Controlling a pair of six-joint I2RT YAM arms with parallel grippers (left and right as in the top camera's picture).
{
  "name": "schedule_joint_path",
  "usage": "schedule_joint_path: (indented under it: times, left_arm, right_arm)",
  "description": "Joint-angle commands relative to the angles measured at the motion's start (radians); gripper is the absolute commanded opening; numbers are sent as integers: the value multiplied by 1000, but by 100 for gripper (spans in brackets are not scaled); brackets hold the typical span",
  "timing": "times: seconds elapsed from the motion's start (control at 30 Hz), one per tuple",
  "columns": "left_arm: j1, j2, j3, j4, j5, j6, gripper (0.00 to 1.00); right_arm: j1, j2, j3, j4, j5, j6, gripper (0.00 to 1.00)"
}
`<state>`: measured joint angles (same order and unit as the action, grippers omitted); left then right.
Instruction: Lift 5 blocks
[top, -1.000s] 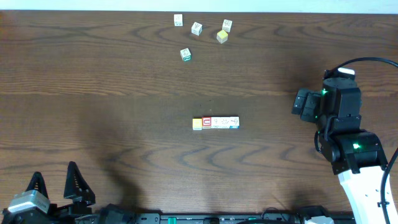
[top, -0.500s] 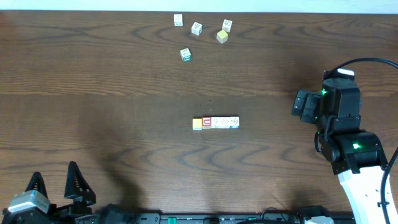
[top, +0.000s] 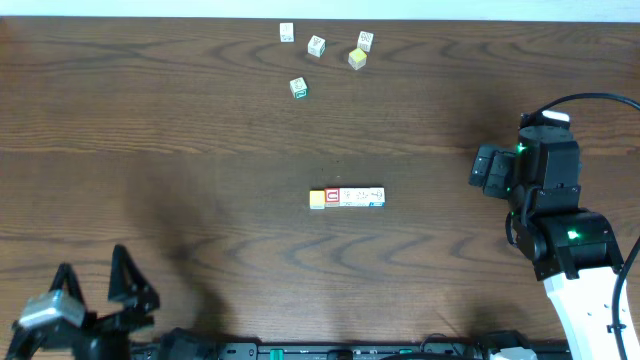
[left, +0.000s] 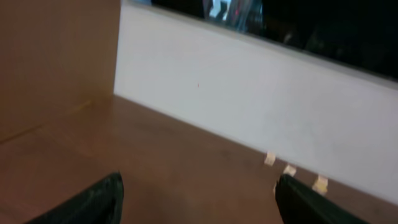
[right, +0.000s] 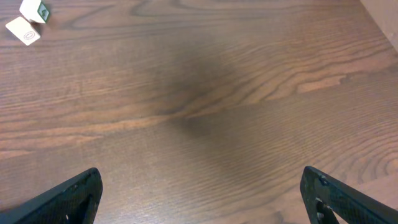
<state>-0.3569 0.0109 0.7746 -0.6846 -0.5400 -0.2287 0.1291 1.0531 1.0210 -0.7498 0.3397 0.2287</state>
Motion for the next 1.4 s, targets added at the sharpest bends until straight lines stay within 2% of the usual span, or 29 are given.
schedule_joint_path:
  times: [0.0, 0.1, 0.23, 0.3, 0.63, 0.9, 1.17, 1.37]
  left_arm:
    - [9, 0, -137, 179, -29, 22, 79]
    - [60, -1, -275, 408, 40, 22, 79]
    - [204, -8, -485, 781, 266, 21, 79]
    - [258, -10, -545, 880, 341, 21, 79]
    - [302, -10, -575, 743, 371, 57, 79]
    - [303, -10, -770, 1059, 346, 56, 79]
    - [322, -10, -771, 883, 355, 90, 79]
    - [394, -10, -771, 610, 497, 95, 79]
  right_arm:
    - [-11, 1, 7, -3, 7, -9, 99]
    - [-11, 1, 7, -3, 7, -9, 99]
    - [-11, 1, 7, -3, 7, -9, 99]
    - [-11, 1, 7, -3, 7, -9, 99]
    - [-11, 1, 7, -3, 7, -9, 99]
    - [-11, 1, 7, -3, 7, -9, 99]
    - [-11, 1, 7, -3, 7, -9, 99]
    - [-11, 1, 7, -3, 7, -9, 99]
